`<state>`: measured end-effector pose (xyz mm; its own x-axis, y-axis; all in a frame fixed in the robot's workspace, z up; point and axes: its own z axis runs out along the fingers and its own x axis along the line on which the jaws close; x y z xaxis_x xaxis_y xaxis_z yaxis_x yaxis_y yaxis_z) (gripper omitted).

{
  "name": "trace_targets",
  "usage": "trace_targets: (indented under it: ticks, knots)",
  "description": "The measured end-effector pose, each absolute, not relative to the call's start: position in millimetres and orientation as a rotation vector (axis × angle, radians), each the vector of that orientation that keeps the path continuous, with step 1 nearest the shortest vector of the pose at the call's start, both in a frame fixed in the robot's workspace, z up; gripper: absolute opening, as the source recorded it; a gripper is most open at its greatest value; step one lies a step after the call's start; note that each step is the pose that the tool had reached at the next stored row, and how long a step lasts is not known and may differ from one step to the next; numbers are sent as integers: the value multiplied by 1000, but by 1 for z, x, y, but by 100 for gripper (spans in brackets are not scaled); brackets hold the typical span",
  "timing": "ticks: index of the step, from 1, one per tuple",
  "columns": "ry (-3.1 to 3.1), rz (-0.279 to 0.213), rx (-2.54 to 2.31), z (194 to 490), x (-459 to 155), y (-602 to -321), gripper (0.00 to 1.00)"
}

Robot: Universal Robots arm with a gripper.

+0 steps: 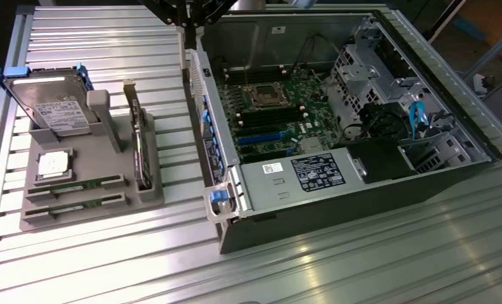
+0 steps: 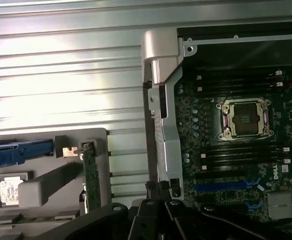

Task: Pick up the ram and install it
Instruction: 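Reach for the ram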

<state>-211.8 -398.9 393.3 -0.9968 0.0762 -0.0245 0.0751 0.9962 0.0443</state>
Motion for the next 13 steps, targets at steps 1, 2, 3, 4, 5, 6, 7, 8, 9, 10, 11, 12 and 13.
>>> trace_targets:
  ticks: [1, 2, 3, 4, 5, 6, 7, 8, 9, 10, 11, 12, 13]
  knots:
    - [3112, 68, 118, 393, -213, -399, 11]
    - [3113, 68, 118, 393, -216, -399, 11]
    - [3112, 68, 118, 393, -217, -399, 11]
    - [3112, 68, 118, 393, -220, -399, 11]
    - [3112, 68, 118, 393, -222, -399, 11]
    - [3112, 68, 118, 393, -225, -399, 11]
    - [3112, 68, 118, 393, -227, -399, 11]
    - [3113, 68, 118, 393, -229, -399, 11]
    - [3113, 68, 118, 393, -231, -399, 11]
    - [3113, 67, 118, 393, -233, -399, 11]
    - [3112, 68, 118, 393, -235, -399, 11]
    - [3113, 68, 118, 393, -237, -399, 11]
    - [3112, 68, 118, 393, -241, -399, 11]
